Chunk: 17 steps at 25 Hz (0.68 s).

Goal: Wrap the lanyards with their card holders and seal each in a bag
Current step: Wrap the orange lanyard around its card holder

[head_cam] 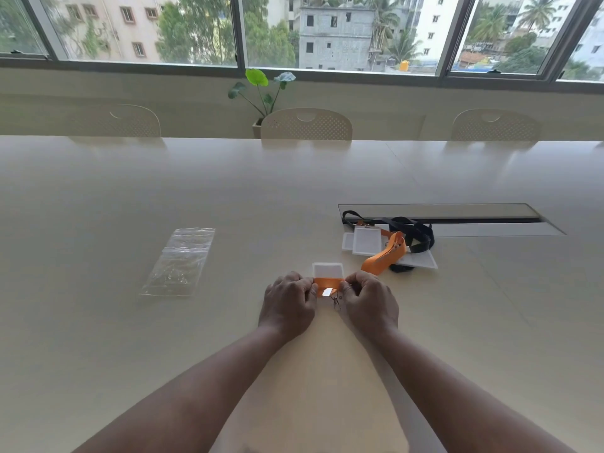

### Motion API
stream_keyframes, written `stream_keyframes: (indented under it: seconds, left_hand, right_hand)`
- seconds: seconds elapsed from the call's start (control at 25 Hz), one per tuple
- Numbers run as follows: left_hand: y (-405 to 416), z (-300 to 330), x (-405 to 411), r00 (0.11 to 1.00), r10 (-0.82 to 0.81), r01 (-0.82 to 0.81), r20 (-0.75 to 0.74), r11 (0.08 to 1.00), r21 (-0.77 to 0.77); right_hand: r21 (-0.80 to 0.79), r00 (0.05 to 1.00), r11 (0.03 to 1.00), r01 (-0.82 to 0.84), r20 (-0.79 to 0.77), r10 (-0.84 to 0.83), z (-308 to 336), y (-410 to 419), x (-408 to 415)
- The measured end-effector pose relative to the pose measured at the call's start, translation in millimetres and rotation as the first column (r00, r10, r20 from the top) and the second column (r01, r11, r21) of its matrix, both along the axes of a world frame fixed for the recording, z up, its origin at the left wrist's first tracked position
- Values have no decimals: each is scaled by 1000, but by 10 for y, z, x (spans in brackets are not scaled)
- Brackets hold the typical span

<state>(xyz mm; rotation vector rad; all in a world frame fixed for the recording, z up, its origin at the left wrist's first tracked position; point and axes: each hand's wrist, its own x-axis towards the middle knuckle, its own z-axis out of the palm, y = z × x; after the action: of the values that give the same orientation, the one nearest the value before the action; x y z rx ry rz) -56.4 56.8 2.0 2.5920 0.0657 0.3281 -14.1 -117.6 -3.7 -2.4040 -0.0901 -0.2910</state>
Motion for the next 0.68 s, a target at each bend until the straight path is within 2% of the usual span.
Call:
stream_keyframes:
  seconds: [0.16,0.68]
  left_hand:
    - [-21,7,6,998,-8,10,-55,1000,28]
    - [-11,13,2,998,22,-21,-55,1000,16]
  right_hand:
    - [-1,1000,1000,5,28,-5,-32,18,-19]
    - [101,998,995,-14,64,8,-84,8,-24]
